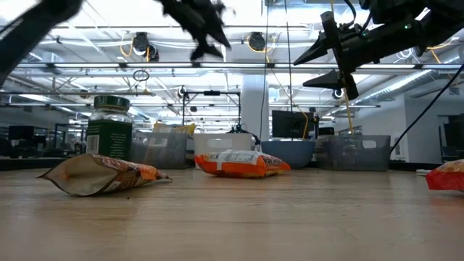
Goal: Pick & Place Food Item
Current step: Put the green spice bottle into the right black bin
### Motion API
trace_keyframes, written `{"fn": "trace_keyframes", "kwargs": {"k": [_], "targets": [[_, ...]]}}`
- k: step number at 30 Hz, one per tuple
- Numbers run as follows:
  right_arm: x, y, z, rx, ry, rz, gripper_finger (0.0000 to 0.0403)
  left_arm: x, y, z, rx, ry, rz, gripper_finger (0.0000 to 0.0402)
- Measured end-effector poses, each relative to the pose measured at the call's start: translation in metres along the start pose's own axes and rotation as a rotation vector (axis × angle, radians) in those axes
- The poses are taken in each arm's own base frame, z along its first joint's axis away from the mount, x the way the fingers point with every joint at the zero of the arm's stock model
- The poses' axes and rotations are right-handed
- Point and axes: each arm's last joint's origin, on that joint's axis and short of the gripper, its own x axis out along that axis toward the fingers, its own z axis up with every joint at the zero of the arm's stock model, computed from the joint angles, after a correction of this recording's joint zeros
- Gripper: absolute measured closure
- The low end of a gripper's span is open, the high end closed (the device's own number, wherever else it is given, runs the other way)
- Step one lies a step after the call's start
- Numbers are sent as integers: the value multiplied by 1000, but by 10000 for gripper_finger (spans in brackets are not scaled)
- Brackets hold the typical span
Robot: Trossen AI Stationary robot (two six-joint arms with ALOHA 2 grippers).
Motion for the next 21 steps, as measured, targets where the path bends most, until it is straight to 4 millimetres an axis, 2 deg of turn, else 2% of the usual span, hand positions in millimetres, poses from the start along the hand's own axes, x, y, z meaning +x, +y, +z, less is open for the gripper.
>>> {"fn": "trace_keyframes", "kwargs": {"k": [3,6,11,14,17,21], "targets": [[0,0,0,0,0,0,149,-47,-34,-5,104,-78,58,227],[0,0,0,-3,6,-5,149,-85,-68,-19,201,-108,137,227],[0,-3,-3,-11,28,-28,149,-135,-116,-53,266,-114,186,227],[0,-4,-4,-14,45,-44,149,-150,-135,-71,261,-86,177,227],[0,-5,-5,30,56,-46,149,-156,-151,-88,237,-74,163,227],[0,-4,-7,55,102,-8,149,-149,-164,-112,203,-86,188,227]]}}
